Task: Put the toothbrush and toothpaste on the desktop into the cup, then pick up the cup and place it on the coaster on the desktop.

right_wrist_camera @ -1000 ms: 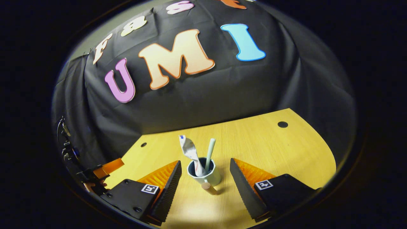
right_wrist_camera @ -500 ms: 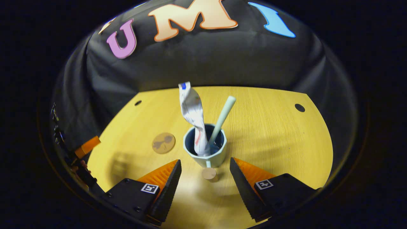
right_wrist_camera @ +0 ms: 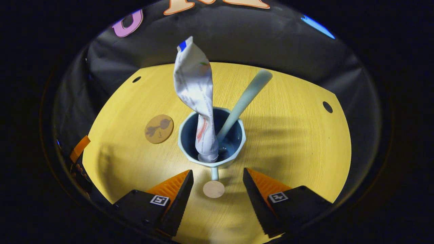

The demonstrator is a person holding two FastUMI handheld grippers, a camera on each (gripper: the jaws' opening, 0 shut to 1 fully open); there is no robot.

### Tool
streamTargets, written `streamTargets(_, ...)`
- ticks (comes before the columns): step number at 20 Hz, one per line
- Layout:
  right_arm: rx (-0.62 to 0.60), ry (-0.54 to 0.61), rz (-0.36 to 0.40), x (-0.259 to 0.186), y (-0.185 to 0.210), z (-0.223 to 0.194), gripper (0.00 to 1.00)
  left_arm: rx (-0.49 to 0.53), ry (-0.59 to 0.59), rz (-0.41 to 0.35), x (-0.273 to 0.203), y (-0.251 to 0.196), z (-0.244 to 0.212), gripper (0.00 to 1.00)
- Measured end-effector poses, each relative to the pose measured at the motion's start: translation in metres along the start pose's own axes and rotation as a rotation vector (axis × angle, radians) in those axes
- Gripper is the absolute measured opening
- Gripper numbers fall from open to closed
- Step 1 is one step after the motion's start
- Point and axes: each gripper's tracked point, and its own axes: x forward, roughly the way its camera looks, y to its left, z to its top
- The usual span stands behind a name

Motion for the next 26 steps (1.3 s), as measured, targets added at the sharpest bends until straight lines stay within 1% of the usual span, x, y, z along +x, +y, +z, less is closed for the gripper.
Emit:
streamTargets(1, -0.002, 0.015, 0.000, 0.003, 0.000, 0.000, 0.82, 0.007, 0.010, 0.011, -0.003, 0.003, -0.005, 0.85)
streamTargets(2, -0.004, 0.026, -0.001, 0.006, -0.001, 0.000, 0.82, 0.006, 0.017, 0.019, -0.006, 0.006, -0.008, 0.85)
streamTargets(3, -0.004, 0.035, -0.003, 0.009, -0.003, 0.000, 0.77, -0.004, 0.024, 0.023, -0.008, 0.006, -0.011, 0.85)
streamTargets(4, -0.002, 0.042, -0.003, 0.010, -0.004, 0.001, 0.74, -0.019, 0.034, 0.026, -0.011, 0.007, -0.013, 0.84)
streamTargets(5, -0.005, 0.047, -0.013, 0.012, -0.007, 0.004, 0.64, -0.032, 0.041, 0.029, -0.013, 0.008, -0.017, 0.84)
streamTargets(6, -0.003, 0.053, -0.014, 0.017, -0.010, 0.006, 0.75, -0.043, 0.048, 0.031, -0.015, 0.008, -0.020, 0.85)
streamTargets(7, 0.001, 0.057, -0.017, 0.020, -0.010, 0.010, 0.58, -0.051, 0.055, 0.034, -0.014, 0.011, -0.024, 0.85)
streamTargets(9, 0.001, 0.062, -0.027, 0.020, -0.011, 0.016, 0.33, -0.057, 0.065, 0.042, -0.011, 0.013, -0.027, 0.85)
streamTargets(10, -0.003, 0.062, -0.032, 0.020, -0.007, 0.011, 0.29, -0.058, 0.067, 0.044, -0.011, 0.013, -0.026, 0.85)
streamTargets(11, -0.005, 0.067, -0.036, 0.023, -0.004, 0.010, 0.31, -0.059, 0.066, 0.045, -0.011, 0.013, -0.026, 0.85)
streamTargets(13, -0.006, 0.066, -0.042, 0.022, -0.003, 0.007, 0.26, -0.059, 0.066, 0.045, -0.011, 0.013, -0.026, 0.85)
streamTargets(16, -0.013, 0.047, -0.057, 0.020, -0.004, 0.011, 0.29, -0.059, 0.062, 0.038, -0.012, 0.012, -0.024, 0.85)
streamTargets(17, -0.021, 0.039, -0.064, 0.020, -0.005, 0.012, 0.26, -0.061, 0.060, 0.033, -0.013, 0.011, -0.024, 0.85)
streamTargets(18, -0.026, 0.038, -0.062, 0.018, -0.004, 0.013, 0.27, -0.062, 0.059, 0.027, -0.013, 0.011, -0.024, 0.85)
streamTargets(19, -0.026, 0.033, -0.059, 0.018, -0.002, 0.016, 0.24, -0.063, 0.059, 0.021, -0.013, 0.011, -0.024, 0.85)
streamTargets(20, -0.027, 0.032, -0.056, 0.017, -0.001, 0.014, 0.26, -0.064, 0.059, 0.016, -0.014, 0.010, -0.024, 0.85)
streamTargets(25, -0.065, 0.002, -0.034, 0.013, 0.001, 0.022, 0.27, -0.076, 0.061, 0.009, -0.013, 0.011, -0.025, 0.85)
streamTargets(26, -0.077, -0.002, -0.026, 0.013, 0.001, 0.023, 0.24, -0.081, 0.059, 0.011, -0.013, 0.011, -0.025, 0.85)
